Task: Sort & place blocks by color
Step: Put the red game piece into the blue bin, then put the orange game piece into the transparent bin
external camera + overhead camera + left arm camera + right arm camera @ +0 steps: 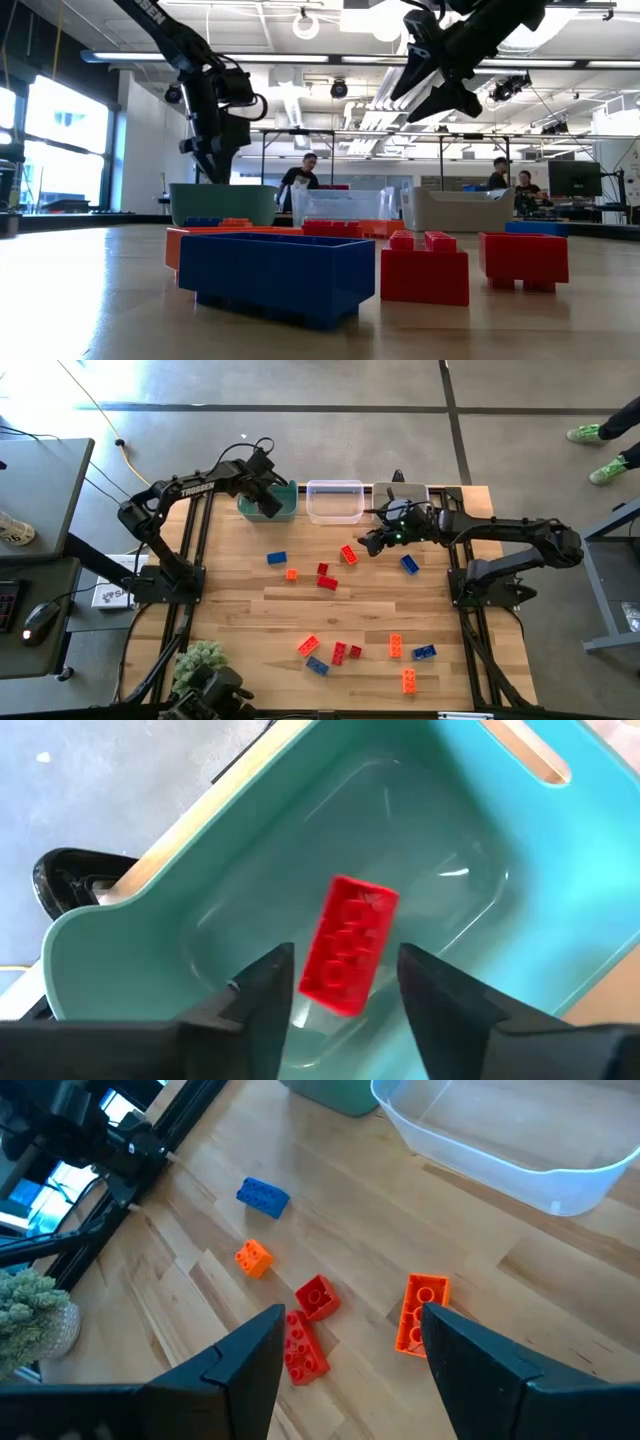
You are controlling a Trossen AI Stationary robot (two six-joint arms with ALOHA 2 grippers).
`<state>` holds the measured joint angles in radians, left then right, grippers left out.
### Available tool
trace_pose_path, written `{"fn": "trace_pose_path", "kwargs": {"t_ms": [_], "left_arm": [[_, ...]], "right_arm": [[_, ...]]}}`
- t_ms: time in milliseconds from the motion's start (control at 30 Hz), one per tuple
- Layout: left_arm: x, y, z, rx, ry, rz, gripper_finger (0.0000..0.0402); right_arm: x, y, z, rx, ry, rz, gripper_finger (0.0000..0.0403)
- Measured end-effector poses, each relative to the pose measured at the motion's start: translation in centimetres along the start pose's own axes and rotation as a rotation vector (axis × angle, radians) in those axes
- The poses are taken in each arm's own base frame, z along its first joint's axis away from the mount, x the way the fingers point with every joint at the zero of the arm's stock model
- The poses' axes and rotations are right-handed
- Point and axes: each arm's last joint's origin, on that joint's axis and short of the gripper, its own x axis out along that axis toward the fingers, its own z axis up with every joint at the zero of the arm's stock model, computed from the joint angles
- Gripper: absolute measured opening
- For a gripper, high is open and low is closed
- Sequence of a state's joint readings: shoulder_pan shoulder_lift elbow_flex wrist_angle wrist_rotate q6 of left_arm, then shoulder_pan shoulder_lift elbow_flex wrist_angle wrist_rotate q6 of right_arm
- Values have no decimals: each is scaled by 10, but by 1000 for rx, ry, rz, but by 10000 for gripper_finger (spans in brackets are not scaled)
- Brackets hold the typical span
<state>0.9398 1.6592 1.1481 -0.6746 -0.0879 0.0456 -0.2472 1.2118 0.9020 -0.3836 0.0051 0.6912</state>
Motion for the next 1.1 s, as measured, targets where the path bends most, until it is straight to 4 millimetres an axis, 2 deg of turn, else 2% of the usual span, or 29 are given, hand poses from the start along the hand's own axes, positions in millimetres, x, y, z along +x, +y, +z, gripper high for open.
{"fn": "trace_pose_path", "kwargs": {"t_ms": [200, 500, 800, 1100], "left_arm": [[-6, -1, 2, -58, 26, -38, 202], [-36, -5, 19, -39, 33, -66, 204], [-58, -25, 21, -9, 101, -87, 204], [-63, -47, 19, 37, 110, -110, 204]], "right_arm": [[9, 1, -4, -12, 13, -34, 241], [46, -5, -17, 52, 117, -123, 246], [73, -13, -28, 99, 212, -166, 245], [85, -11, -26, 86, 178, -126, 245]]}}
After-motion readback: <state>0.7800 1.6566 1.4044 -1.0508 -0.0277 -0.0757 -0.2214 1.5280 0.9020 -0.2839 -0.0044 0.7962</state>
